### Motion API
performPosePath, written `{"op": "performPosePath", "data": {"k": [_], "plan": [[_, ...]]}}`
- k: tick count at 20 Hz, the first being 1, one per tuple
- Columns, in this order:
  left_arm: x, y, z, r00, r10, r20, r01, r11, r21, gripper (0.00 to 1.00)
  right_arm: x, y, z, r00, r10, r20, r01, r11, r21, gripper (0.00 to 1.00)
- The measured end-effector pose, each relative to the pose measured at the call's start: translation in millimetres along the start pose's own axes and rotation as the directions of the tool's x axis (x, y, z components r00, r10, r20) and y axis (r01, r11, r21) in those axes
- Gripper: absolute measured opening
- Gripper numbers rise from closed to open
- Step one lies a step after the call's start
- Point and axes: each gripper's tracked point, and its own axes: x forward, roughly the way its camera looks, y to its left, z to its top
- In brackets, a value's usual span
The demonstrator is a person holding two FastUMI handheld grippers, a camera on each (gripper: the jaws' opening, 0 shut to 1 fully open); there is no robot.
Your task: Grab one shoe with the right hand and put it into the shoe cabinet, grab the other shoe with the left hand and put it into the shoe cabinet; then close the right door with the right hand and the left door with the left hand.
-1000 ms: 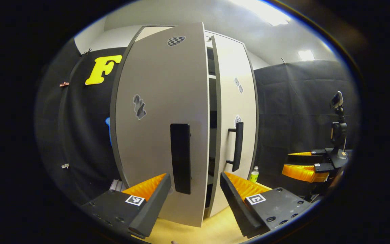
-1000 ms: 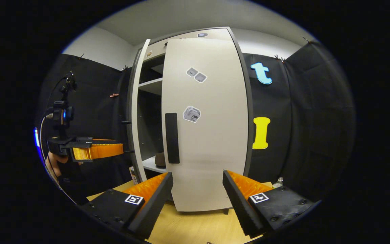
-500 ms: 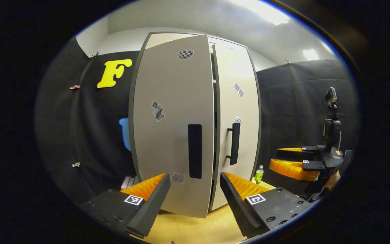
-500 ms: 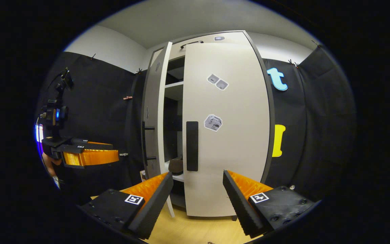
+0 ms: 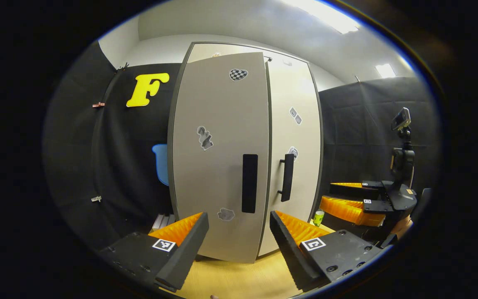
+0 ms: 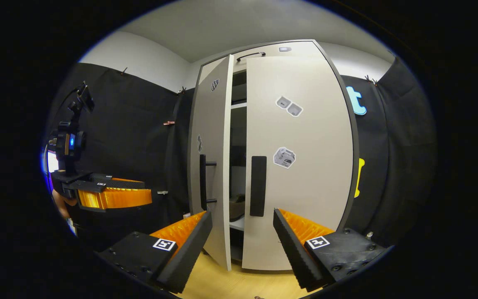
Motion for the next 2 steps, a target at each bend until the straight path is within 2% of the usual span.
{"op": "performPosePath", "data": {"k": [2], "plan": [[2.3,-1.9,-0.1,1.0,-0.012,0.002,0.012,1.0,-0.011,0.94,1.7,-0.4,-1.5,1.0,-0.001,-0.003,0.001,1.0,0.006,0.98]]}}
